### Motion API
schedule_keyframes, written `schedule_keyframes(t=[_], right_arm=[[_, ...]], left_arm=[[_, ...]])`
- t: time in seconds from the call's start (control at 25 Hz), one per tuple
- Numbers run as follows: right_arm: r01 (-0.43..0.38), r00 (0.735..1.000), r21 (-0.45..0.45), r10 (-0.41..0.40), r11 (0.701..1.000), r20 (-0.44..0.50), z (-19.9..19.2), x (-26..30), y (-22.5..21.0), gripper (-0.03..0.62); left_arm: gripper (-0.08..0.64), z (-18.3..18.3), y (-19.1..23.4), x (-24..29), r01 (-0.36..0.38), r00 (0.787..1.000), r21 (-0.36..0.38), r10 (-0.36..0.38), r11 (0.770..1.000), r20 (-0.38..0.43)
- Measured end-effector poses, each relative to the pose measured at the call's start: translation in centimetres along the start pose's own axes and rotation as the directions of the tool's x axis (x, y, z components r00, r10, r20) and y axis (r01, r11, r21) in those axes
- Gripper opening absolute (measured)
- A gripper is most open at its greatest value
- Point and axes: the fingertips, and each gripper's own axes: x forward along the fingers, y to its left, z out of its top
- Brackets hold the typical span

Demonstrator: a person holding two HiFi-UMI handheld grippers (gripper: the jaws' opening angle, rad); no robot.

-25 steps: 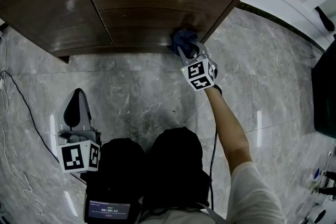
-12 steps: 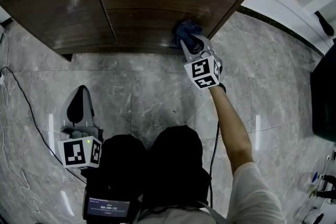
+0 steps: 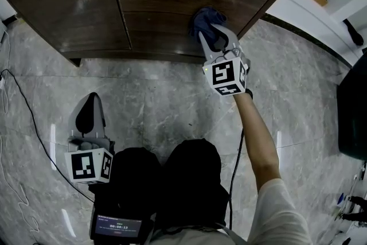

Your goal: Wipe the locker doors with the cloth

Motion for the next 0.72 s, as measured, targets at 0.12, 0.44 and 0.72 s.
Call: schedule_keyframes(t=[0.12,0.44,0.72], right_arm=[[0.017,1.000,-0.023,-0.016,1.000,0.020,1.7,-0.1,-0.8,0.103],[0.053,0.996,-0.030,-0.051,0.998,0.067,5.0,-0.5,-2.6,0.104],[0.081,0.990,-0.043,-0.075,0.996,0.123,8.7,-0.8,-4.8,0.104]], left_arm=[[0.003,0.0,0.1,0.0,-0.001,1.000,0.003,0.001,1.000,0.003],[0.003,-0.3,0.5,-0.1,-0.001,1.000,-0.006,0.001,1.000,0.003],[0.003,-0.2,0.5,0.0,-0.002,1.000,-0.013,0.002,1.000,0.010]])
